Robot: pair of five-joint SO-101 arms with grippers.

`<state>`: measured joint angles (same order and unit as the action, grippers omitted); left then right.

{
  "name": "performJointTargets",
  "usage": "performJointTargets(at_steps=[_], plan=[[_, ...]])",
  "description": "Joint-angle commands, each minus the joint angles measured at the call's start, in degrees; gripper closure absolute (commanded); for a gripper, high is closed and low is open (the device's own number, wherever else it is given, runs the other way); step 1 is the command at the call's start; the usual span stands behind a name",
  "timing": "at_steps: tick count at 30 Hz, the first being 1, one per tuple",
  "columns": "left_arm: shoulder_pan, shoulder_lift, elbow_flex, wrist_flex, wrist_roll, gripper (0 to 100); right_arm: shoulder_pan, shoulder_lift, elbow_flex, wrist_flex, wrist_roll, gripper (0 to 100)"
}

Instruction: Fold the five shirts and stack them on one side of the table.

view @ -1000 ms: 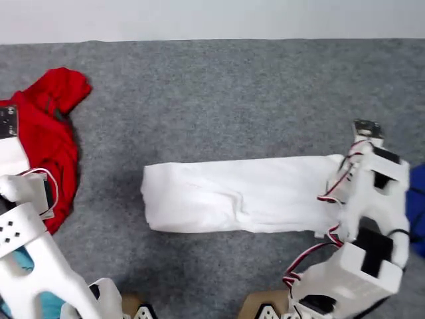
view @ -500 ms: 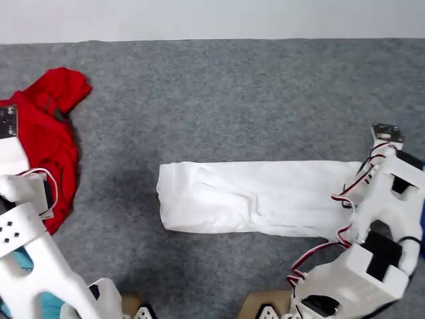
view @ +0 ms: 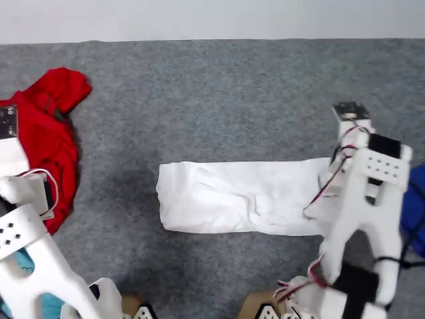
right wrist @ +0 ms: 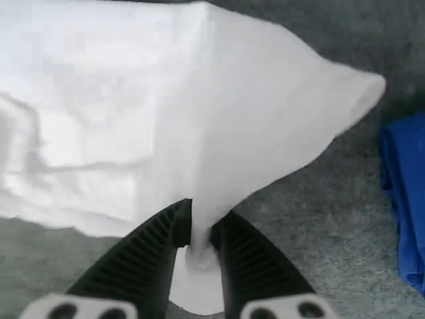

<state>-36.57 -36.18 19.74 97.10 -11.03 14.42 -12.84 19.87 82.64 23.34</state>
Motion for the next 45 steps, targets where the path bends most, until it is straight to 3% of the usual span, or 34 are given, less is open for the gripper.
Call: performJointTargets(at_steps=[1,12,19,36,45], plan=[[0.09,-1.32,-0.57,-0.88,-0.53,100,-5.32,-7.87,-3.25,3.30,-2.73,98.8],[-0.09,-1.32,-0.57,-0.62,-0.44,100,-27.38,-10.15,-3.16,3.12,-10.73,98.8],[-0.09,-1.32,-0.48,1.67,-0.44,100,-36.79,-5.93,-3.34,0.84,-13.80,98.8],[-0.09,-1.32,-0.22,2.20,-0.44,100,-48.04,14.02,-19.43,-0.04,-13.71,98.8],[0.09,-1.32,-0.22,2.11,-0.26,100,-48.92,14.90,-20.75,4.97,-13.45,98.9]])
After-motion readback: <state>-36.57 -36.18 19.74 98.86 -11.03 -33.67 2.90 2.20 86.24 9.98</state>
